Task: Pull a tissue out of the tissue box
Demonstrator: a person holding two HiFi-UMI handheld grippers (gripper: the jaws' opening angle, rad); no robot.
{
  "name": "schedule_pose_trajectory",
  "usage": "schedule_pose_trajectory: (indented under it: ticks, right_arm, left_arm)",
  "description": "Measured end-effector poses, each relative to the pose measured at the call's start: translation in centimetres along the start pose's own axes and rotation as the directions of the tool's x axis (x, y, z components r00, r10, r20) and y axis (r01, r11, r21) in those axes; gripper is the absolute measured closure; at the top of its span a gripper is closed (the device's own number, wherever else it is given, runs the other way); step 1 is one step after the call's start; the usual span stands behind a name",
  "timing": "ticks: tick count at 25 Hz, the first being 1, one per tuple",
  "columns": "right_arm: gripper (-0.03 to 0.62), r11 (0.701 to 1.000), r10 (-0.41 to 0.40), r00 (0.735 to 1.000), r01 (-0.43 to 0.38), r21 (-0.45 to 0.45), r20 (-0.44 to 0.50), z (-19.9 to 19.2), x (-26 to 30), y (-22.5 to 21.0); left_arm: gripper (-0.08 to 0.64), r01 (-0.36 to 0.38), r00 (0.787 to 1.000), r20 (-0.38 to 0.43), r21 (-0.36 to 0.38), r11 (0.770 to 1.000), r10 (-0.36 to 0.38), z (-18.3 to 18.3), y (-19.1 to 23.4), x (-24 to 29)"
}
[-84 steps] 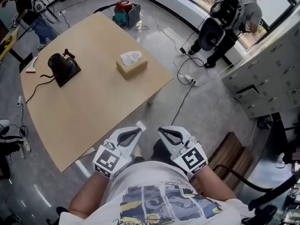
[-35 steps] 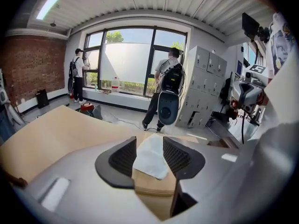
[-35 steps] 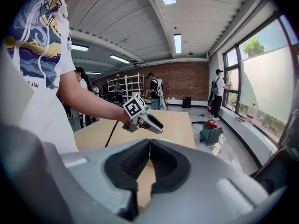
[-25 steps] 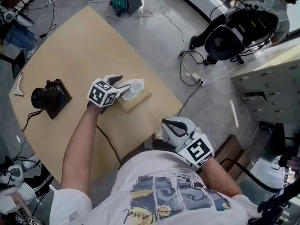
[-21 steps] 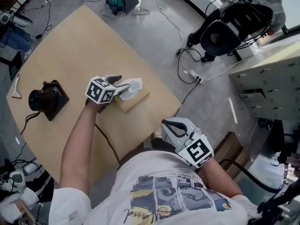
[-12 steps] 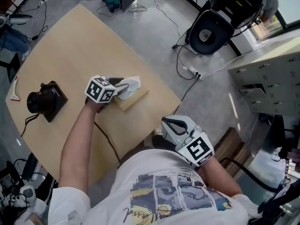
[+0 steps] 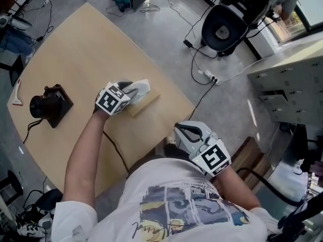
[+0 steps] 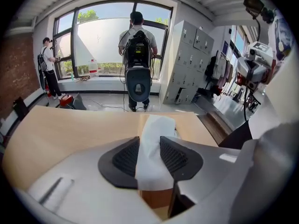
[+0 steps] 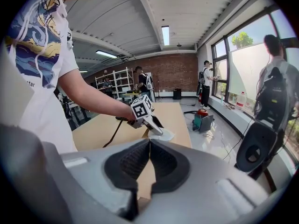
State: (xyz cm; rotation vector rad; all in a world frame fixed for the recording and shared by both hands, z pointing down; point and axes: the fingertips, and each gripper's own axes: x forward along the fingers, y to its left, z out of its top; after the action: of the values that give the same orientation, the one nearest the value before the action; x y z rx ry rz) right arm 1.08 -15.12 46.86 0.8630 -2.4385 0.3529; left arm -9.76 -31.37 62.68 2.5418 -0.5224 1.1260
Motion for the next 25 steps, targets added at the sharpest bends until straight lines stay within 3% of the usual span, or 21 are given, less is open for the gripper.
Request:
schedule_pose_trajectory:
  ticks: [14,25]
  right_arm:
    - [0.588,1.000,-0.003,1.000,0.003,0.017,0.014,-0.4,-0.9,0.0]
    - [0.588,1.000,0.007,1.000,-0.007,-0.003,0.027,-0.4,-1.9,0.0]
  left_arm:
    - [0.443,-0.171,0.983,-0.038,0.158,0.973,0.179,0.0,-0.6,-0.4]
    - [0.546,-0.200,0.980,0.009,0.126,0.972,0.201,1.0,-0.9,-2.0]
